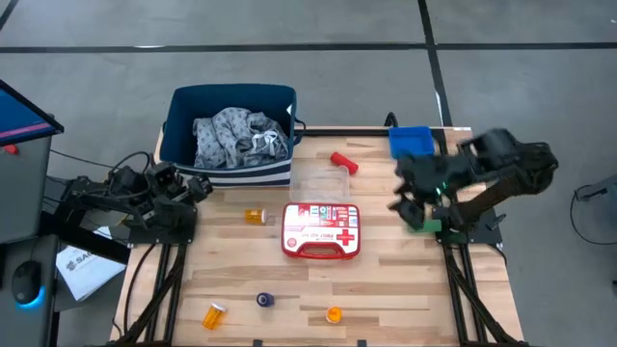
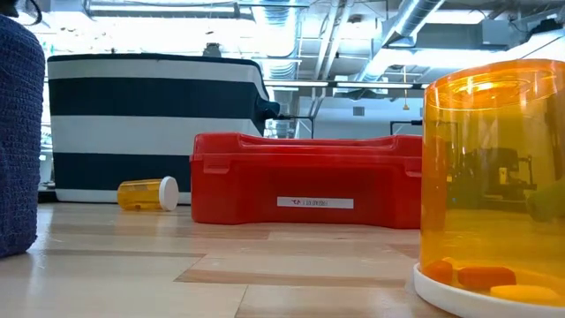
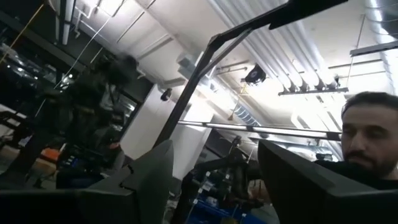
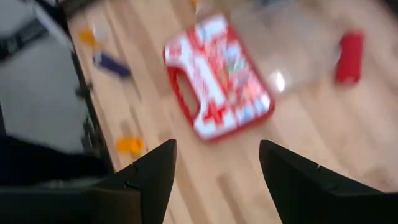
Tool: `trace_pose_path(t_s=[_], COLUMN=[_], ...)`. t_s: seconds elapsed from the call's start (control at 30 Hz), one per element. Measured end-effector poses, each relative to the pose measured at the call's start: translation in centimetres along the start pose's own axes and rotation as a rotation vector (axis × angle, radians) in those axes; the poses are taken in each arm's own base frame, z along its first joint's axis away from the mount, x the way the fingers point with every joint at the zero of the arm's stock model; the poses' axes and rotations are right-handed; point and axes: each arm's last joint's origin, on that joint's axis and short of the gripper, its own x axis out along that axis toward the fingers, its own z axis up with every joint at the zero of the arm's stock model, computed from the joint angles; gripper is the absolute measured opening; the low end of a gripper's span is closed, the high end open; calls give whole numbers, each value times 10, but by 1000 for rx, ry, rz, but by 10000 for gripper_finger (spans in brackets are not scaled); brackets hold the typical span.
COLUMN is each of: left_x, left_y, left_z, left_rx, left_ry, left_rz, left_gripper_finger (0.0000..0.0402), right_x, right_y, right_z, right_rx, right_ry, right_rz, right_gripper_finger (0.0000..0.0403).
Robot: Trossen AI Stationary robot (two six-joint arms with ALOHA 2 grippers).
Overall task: Pick & place medical supplies in basket/bin
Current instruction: Put the rolled green bandage into the transparent bin
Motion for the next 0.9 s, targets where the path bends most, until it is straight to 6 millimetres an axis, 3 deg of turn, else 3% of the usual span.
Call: trace_pose_path(t_s=[0.2,0.43,0.63,0.9], left_x=[15,25,30,34], left_y=[3,9,14,19], left_z=[-1,-7,-11,-17], left_rx=[-7,-7,-22,-28], left_ry=[26,20,26,47], left_rz=[14,15,37,71], left_gripper_finger=[245,251,251,251], right_x=[24,60,77,85], right_y=[-5,-26,-50,-76], right_z=[-53,-95,-120,-133], right_rx=[-70,-146,-150,-125], right_ry=[171,323,393,437], right_rz=[-39,-144,-202,-217], right_gripper_finger=[226,226,226,240])
